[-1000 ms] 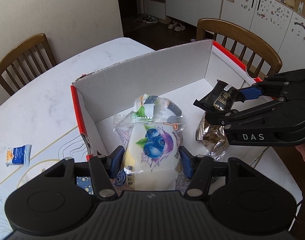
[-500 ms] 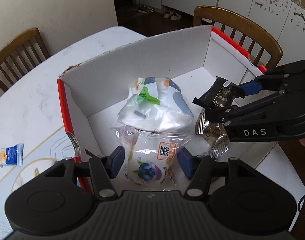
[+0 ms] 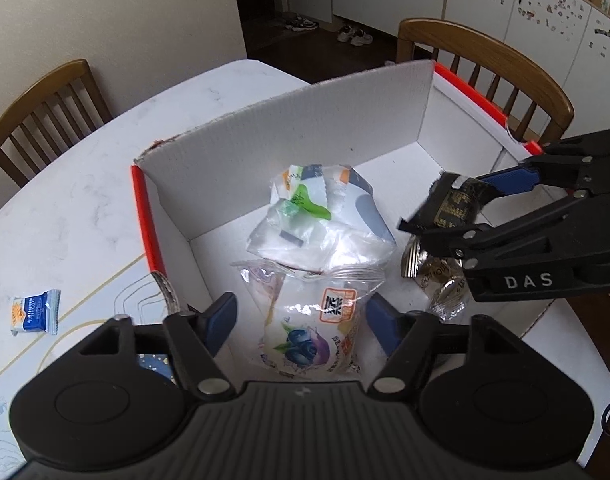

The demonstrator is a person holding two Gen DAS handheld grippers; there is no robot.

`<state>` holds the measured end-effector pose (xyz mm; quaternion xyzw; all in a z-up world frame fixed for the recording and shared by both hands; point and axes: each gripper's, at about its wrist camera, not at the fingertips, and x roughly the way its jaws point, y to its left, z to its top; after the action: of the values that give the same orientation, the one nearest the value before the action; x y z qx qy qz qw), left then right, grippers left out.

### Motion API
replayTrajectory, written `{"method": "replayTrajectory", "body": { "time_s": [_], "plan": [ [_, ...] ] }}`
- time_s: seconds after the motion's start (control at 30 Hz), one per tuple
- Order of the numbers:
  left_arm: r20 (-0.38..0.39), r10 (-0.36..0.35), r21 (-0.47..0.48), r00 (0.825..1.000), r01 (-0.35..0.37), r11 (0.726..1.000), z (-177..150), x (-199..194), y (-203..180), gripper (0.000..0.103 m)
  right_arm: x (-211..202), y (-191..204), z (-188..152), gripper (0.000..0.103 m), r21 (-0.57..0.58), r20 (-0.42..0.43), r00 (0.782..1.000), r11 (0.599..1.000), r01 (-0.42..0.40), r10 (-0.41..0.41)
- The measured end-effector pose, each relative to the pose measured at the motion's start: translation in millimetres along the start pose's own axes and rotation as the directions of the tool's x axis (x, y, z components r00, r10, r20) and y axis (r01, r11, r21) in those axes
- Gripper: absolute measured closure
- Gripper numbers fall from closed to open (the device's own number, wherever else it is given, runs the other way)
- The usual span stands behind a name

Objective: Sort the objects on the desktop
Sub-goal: 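Open left tool to drop the bread bag while right tool releases the chocolate bar, then withdraw both tools from the box back over the table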

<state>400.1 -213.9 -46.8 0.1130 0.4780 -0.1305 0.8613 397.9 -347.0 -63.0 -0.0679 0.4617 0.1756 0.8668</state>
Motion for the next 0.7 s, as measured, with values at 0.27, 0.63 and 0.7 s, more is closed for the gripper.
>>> {"method": "replayTrajectory", "body": {
  "time_s": [0.27, 0.63, 0.7],
  "plan": [
    [0.041, 0.001, -0.011, 0.999, -0.001, 1.0, -0.2, -12.9, 2.0, 0.021, -16.7, -6.8, 2.3, 0.03, 0.018, 0.045, 0.999, 1.0, 0.018, -0.019],
    [0.077, -0.016, -0.003, 0.997, 0.017, 1.0, -5.1, -34.1, -1.5, 0.021, -35.0, -3.3, -3.6, 0.03, 0.034, 0.069, 0.997, 0.999, 0.034, -0.036],
    [0.09, -0.017, -0.005, 0.996, 0.018, 1.0, -6.8, -40.6, -1.9, 0.021, -39.5, -1.4, -4.8, 0.03, 0.037, 0.076, 0.996, 0.999, 0.034, -0.037]
  ]
}}
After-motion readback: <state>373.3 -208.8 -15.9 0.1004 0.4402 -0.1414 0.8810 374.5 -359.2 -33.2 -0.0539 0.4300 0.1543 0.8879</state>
